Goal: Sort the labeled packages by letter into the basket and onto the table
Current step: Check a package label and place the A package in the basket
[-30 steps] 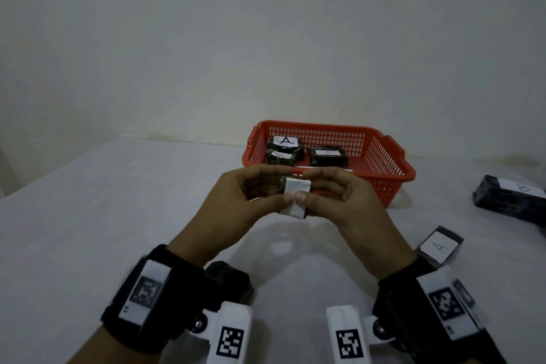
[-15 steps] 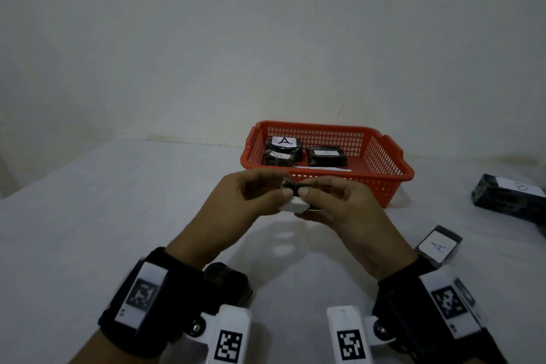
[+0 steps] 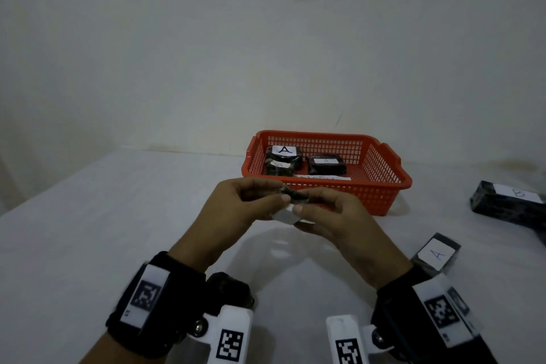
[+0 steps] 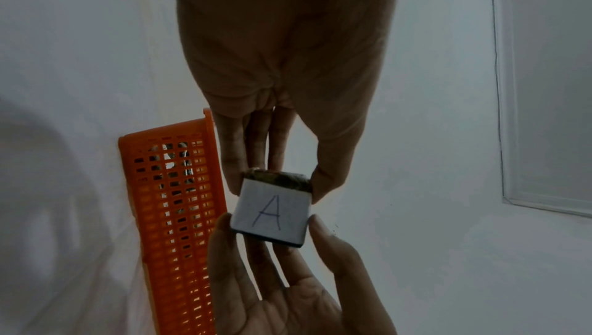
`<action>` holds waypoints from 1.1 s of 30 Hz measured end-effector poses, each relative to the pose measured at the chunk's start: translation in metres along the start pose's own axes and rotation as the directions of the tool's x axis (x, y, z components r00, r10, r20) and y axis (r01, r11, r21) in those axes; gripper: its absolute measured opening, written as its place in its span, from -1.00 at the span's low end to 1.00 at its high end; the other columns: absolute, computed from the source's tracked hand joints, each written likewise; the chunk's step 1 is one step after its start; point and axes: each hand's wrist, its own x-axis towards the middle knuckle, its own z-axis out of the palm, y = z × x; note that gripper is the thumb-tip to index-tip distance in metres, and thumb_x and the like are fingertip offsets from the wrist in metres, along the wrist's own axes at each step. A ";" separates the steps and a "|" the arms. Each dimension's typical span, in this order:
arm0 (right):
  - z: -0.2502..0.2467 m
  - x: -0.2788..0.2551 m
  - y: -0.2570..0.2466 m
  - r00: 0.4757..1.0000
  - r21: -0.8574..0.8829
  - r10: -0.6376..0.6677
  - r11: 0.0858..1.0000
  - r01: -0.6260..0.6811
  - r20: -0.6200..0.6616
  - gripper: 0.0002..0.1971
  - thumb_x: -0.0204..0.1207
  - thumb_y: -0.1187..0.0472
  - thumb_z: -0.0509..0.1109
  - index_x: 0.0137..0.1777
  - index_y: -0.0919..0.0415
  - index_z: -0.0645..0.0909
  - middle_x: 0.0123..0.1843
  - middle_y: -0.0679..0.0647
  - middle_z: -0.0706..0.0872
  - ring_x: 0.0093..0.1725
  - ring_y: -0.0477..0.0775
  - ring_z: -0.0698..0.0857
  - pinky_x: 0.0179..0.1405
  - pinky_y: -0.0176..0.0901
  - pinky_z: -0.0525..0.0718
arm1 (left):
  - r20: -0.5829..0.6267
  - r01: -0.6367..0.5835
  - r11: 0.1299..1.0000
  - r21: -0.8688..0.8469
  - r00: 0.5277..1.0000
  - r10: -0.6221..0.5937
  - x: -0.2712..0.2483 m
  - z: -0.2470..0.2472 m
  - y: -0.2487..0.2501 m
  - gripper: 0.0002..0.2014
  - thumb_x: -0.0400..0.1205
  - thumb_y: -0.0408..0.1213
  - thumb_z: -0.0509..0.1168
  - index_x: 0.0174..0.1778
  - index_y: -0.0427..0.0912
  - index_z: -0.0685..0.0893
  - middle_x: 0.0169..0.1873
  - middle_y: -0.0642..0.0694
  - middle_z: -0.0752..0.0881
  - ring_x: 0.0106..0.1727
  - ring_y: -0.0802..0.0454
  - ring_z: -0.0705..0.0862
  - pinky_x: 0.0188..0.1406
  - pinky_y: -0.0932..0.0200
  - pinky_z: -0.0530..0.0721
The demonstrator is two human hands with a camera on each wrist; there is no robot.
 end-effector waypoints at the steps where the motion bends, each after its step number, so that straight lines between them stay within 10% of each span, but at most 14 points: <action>1: -0.001 -0.001 -0.001 0.999 -0.041 -0.025 0.999 0.026 0.019 -0.68 0.50 0.14 0.62 0.26 0.07 0.79 0.20 0.00 0.87 0.23 -0.01 0.84 0.31 0.04 0.81 | 0.001 0.012 1.000 0.003 1.000 -0.012 0.001 -0.001 0.001 -0.80 0.56 -0.19 0.53 0.10 -0.02 0.84 -0.06 0.05 0.89 0.00 0.13 0.86 -0.14 0.29 0.81; 16: -0.012 0.028 -0.030 0.977 -0.355 -0.182 0.925 0.133 -0.109 -0.69 0.51 0.13 0.64 0.25 0.01 0.78 0.13 -0.10 0.87 0.16 -0.13 0.83 0.08 -0.19 0.85 | 0.111 0.082 0.964 0.254 0.987 -0.113 0.047 0.007 0.047 -0.55 0.41 0.29 0.52 -0.09 -0.04 0.91 -0.22 -0.02 0.90 -0.15 0.06 0.88 -0.09 0.15 0.87; 19: -0.017 0.042 -0.043 0.983 -0.178 -0.067 0.983 0.036 -0.171 -0.79 0.55 0.27 0.60 0.16 0.21 0.81 0.00 0.10 0.92 0.01 0.05 0.91 -0.11 -0.22 0.86 | 0.109 0.073 0.962 0.263 0.988 -0.105 0.062 0.008 0.055 -0.58 0.50 0.17 0.52 -0.03 -0.15 0.90 -0.17 -0.16 0.89 -0.26 0.06 0.83 -0.20 0.23 0.85; 23: -0.027 0.071 -0.043 0.982 0.002 0.072 0.997 -0.073 -0.172 -0.86 0.56 0.34 0.57 0.07 0.36 0.83 0.02 0.27 0.91 0.04 0.31 0.91 0.16 0.33 0.85 | 0.113 0.079 0.958 0.274 0.987 -0.114 0.087 0.008 0.060 -0.66 0.57 -0.02 0.53 -0.01 -0.27 0.89 -0.09 -0.35 0.87 -0.30 -0.01 0.77 -0.25 0.15 0.81; 30: -0.039 0.119 -0.043 0.944 0.045 0.234 0.972 -0.230 -0.234 -0.77 0.61 0.29 0.51 0.16 0.44 0.78 0.08 0.35 0.87 -0.12 0.18 0.87 -0.23 -0.08 0.83 | 0.068 0.113 0.930 0.350 0.987 -0.146 0.145 0.006 0.051 -0.51 0.59 0.15 0.43 -0.02 -0.29 0.86 -0.14 -0.15 0.87 -0.17 -0.07 0.81 -0.22 0.09 0.84; 33: -0.044 0.144 -0.031 0.917 0.029 0.290 0.955 -0.294 -0.273 -0.74 0.56 0.36 0.54 0.18 0.51 0.75 0.11 0.38 0.85 -0.10 0.24 0.88 -0.07 0.05 0.89 | -0.069 0.138 0.885 0.445 0.990 -0.120 0.172 0.000 0.041 -0.54 0.57 0.11 0.43 -0.33 -0.29 0.74 -0.34 -0.11 0.78 -0.29 -0.10 0.71 -0.17 0.06 0.75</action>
